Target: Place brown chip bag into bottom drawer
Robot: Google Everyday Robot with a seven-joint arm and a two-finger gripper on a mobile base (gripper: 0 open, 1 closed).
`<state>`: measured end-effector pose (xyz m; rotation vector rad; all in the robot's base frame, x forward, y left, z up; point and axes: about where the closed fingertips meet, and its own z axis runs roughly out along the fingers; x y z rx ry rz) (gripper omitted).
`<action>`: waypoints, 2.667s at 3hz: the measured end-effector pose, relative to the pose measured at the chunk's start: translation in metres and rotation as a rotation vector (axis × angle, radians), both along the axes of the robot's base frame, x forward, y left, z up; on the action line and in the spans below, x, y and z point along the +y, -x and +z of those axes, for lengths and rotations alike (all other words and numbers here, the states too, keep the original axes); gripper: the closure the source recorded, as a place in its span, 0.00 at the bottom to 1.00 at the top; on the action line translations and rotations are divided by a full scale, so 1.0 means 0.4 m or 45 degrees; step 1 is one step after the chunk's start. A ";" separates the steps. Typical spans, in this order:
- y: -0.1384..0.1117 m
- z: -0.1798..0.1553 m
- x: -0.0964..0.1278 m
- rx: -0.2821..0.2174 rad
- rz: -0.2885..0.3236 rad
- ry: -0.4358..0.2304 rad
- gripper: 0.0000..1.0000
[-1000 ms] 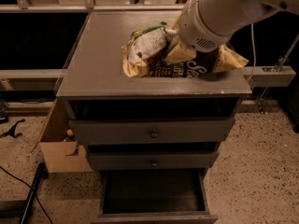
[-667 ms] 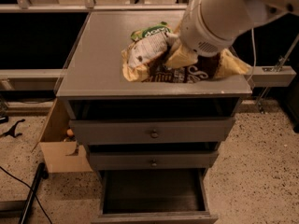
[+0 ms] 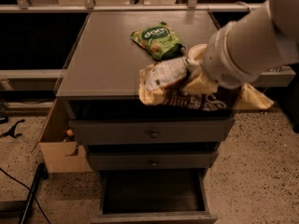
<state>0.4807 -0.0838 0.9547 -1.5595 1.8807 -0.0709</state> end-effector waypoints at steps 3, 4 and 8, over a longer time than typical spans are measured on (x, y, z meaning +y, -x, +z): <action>0.148 -0.333 -0.045 0.096 -0.070 -0.166 1.00; 0.152 -0.449 -0.019 0.113 0.004 -0.242 1.00; 0.101 -0.599 -0.058 0.045 0.061 -0.082 1.00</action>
Offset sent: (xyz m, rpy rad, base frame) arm -0.0767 -0.0328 -0.1399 0.1355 0.1028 -0.1080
